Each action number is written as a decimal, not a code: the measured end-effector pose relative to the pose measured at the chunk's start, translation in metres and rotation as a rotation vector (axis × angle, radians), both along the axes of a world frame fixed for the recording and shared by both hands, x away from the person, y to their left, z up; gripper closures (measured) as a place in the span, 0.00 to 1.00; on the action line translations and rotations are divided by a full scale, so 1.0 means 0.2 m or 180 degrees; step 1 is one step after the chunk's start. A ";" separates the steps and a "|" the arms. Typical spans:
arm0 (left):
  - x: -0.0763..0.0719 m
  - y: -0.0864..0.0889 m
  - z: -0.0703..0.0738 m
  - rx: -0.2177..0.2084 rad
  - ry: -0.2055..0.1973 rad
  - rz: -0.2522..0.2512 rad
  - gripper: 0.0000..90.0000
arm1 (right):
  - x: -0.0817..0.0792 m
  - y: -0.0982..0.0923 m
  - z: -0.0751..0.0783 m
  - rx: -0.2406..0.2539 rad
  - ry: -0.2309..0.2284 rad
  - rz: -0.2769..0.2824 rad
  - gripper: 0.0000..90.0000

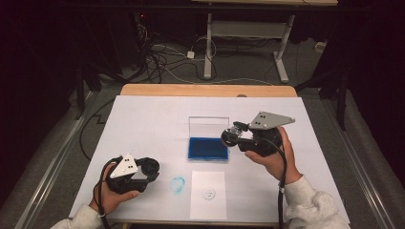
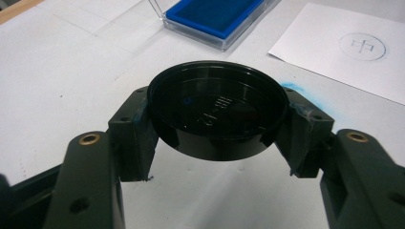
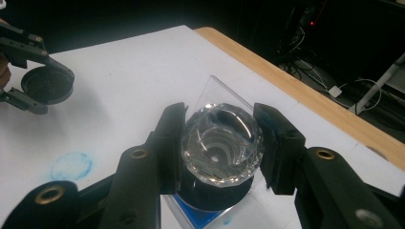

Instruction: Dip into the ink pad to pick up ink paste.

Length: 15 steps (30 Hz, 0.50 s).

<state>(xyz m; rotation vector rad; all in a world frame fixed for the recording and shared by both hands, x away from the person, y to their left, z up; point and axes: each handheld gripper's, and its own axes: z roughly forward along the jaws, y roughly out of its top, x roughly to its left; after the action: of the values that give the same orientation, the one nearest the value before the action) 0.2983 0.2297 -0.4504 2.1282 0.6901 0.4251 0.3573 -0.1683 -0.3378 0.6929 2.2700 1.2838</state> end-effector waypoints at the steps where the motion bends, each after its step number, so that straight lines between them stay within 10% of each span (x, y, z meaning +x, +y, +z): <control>1: 0.00 0.00 0.00 -0.0009 0.0007 0.0006 0.41 | 0.00 0.01 0.01 -0.0016 0.0011 0.0009 0.63; 15: 0.01 -0.02 0.00 -0.0024 0.0027 -0.0008 0.41 | 0.06 0.19 0.03 -0.0263 0.0039 0.0153 0.63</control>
<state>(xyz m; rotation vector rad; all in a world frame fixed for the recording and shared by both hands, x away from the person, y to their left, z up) 0.2994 0.2255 -0.4499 2.1246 0.6928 0.4116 0.3694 -0.1298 -0.3322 0.6221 2.3482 1.2028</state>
